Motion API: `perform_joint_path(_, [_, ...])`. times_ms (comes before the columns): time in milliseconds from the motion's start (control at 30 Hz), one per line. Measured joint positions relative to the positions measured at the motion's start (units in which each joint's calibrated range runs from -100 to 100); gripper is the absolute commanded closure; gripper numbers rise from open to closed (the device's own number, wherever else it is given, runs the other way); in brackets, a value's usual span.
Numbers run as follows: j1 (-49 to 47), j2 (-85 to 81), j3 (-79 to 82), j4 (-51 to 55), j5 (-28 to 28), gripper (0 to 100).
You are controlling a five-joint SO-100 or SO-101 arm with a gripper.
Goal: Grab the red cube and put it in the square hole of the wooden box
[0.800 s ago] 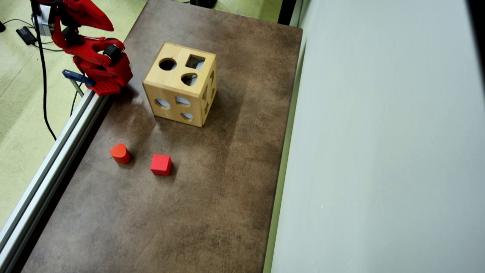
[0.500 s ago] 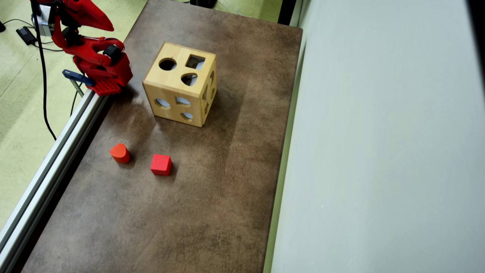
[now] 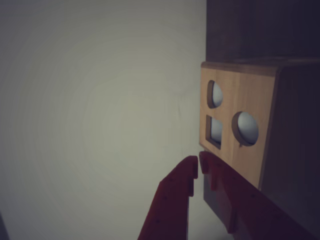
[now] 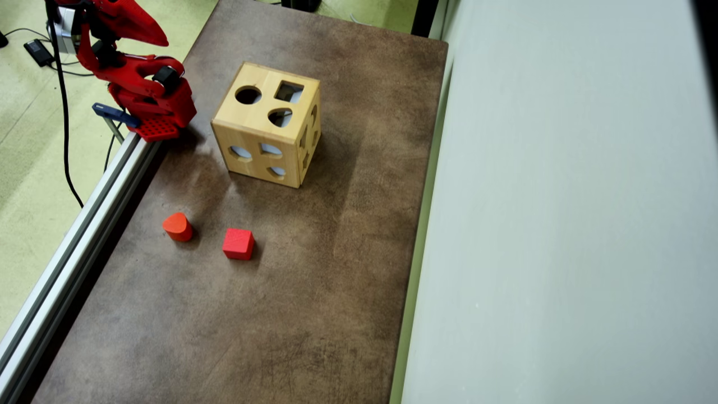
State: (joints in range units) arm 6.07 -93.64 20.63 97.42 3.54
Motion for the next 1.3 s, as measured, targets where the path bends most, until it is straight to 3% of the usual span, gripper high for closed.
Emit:
perform_joint_path(200, [0.00,15.34,-4.70,0.00,0.00,98])
perform_joint_path(533, [0.57,59.41,-40.54,0.00,0.00,98])
perform_joint_path(700, [7.55,79.58,-50.84,0.00,0.88,98])
perform_joint_path(1000, [21.49,101.10,-54.18,0.00,16.65,98])
perform_joint_path(1100, [22.21,107.03,-54.18,0.00,21.10,98])
perform_joint_path(1300, [22.92,119.15,-54.18,-0.56,24.57,98])
